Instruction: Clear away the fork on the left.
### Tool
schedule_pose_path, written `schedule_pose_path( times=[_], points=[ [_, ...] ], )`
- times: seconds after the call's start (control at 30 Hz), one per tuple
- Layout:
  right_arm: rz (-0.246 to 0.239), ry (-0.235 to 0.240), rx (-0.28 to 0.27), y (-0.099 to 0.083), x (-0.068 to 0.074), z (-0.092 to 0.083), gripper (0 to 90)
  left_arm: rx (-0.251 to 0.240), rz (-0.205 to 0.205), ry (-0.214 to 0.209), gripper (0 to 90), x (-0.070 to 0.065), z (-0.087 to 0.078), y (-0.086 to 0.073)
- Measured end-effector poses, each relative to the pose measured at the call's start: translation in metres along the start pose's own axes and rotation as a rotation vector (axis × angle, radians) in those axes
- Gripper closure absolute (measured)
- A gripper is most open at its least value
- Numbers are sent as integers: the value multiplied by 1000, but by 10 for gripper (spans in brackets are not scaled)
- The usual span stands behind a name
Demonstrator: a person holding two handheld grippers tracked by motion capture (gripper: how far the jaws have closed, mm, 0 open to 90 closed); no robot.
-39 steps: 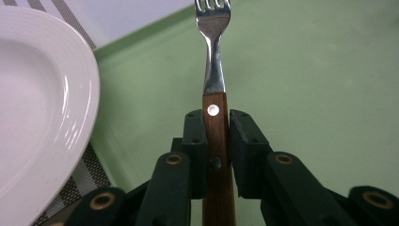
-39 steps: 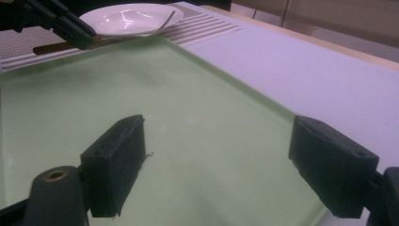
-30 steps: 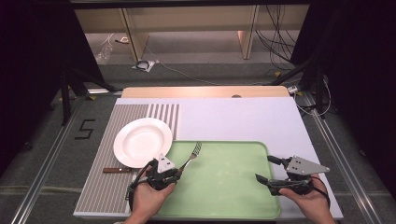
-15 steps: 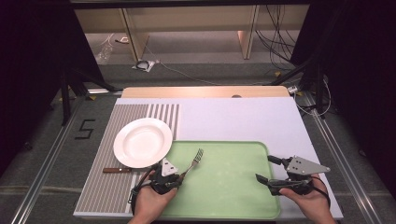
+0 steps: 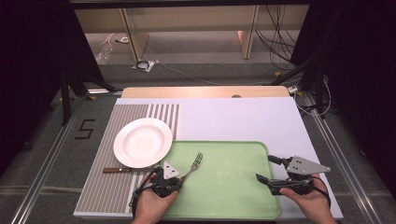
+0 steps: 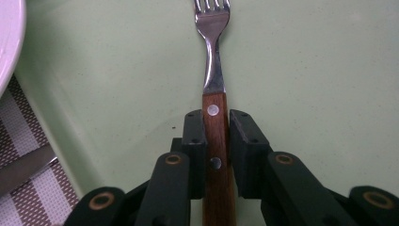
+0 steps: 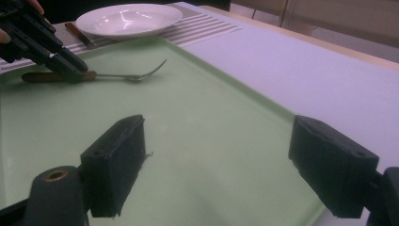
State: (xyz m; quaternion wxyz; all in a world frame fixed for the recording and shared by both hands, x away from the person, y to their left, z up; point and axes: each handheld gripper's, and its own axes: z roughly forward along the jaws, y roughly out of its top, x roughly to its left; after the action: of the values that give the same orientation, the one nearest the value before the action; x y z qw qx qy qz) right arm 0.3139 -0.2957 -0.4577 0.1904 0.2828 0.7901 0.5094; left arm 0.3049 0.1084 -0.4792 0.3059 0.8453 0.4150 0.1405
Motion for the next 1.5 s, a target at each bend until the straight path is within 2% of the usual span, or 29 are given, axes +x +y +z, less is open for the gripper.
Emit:
schedule_pose_path(
  times=[0.13,0.27,0.33,0.4,0.53,0.6,0.7,0.8,0.83,0.93,1.17,1.37,1.5],
  points=[
    [-1,0,2,0,0,-1,202,-16,-15,-13,759,1,-1,-3],
    [0,0,1,0,-1,-1,202,-46,-36,-43,661,3,-7,-6],
    [-4,0,-1,0,-1,-1,202,-61,-39,-47,663,6,-13,-7],
    [-4,0,-4,0,0,0,203,-69,-33,-38,703,9,-19,-7],
    [2,1,-3,1,0,0,202,-40,-10,-18,894,17,-28,-12],
    [-6,-3,11,1,0,0,202,-11,1,-20,898,18,-28,-15],
    [-2,0,3,0,0,0,203,34,8,-31,898,15,-24,-18],
    [-2,-1,1,0,0,0,202,57,30,-32,898,12,-23,-20],
    [-1,0,-4,0,0,0,203,61,41,-33,898,11,-23,-20],
    [-3,-1,-1,0,-1,0,203,73,41,-53,898,7,-23,-21],
    [-3,2,3,0,-1,1,203,84,83,-83,898,-4,-23,-21],
    [-4,2,4,0,-1,1,203,81,96,-109,898,-10,-22,-20],
    [-2,3,5,0,0,2,203,78,128,-135,897,-16,-19,-17]
  ],
)
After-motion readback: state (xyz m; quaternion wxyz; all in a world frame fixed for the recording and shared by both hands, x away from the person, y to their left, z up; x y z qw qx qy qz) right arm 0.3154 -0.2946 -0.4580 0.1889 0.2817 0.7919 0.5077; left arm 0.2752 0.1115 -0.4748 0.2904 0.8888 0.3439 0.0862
